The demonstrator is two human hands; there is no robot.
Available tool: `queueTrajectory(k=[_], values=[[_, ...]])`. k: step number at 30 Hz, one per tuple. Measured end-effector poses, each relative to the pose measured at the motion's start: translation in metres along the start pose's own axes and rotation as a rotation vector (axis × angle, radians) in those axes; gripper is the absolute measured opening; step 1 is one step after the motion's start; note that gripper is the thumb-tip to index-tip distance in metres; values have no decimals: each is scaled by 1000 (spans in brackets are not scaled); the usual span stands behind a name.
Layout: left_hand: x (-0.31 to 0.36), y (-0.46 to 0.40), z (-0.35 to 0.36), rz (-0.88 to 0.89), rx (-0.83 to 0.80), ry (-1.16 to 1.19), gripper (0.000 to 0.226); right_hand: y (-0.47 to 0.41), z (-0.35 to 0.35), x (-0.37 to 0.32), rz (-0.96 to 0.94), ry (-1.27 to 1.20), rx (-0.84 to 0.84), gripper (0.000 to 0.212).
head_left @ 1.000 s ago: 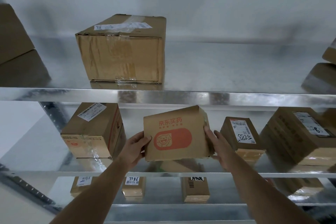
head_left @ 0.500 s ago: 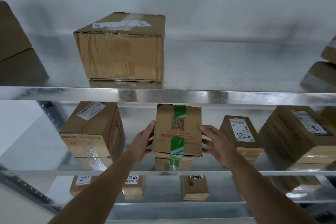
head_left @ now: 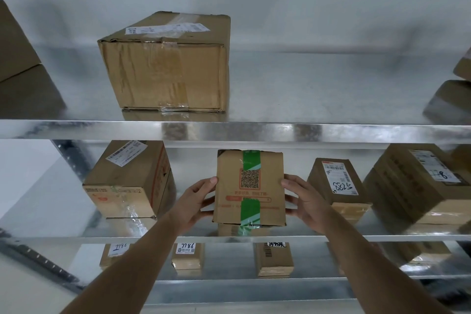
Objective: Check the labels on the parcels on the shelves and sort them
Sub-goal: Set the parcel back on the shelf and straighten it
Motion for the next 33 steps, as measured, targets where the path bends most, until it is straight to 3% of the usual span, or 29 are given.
queueTrajectory(k=[15, 19, 22, 25, 27, 33], values=[[-2, 0, -1, -10, -1, -12, 61, 4, 1, 0, 7, -9, -2, 37], [-1, 0, -1, -40, -55, -13, 90, 5, 1, -5, 5, 16, 4, 41], [4, 3, 5, -18, -107, -65, 65, 3, 3, -9, 47, 56, 43, 46], [7, 2, 3, -64, -24, 53, 64, -1, 6, -11, 43, 71, 66, 47], [9, -1, 0, -78, 33, 114, 64, -2, 7, -9, 45, 24, 80, 44], [7, -3, -3, -39, 63, 46, 28, -5, 17, -2, 8, 64, 90, 27]])
Point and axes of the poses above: each hand's wrist, its own y-axis away from the middle knuckle, its own z-axis out of the palm, x = y × z, the point moved 7 cm from there along -y, towards the middle knuckle, and after that the axes turned 6 degrees about x, right-handed, at the moved point
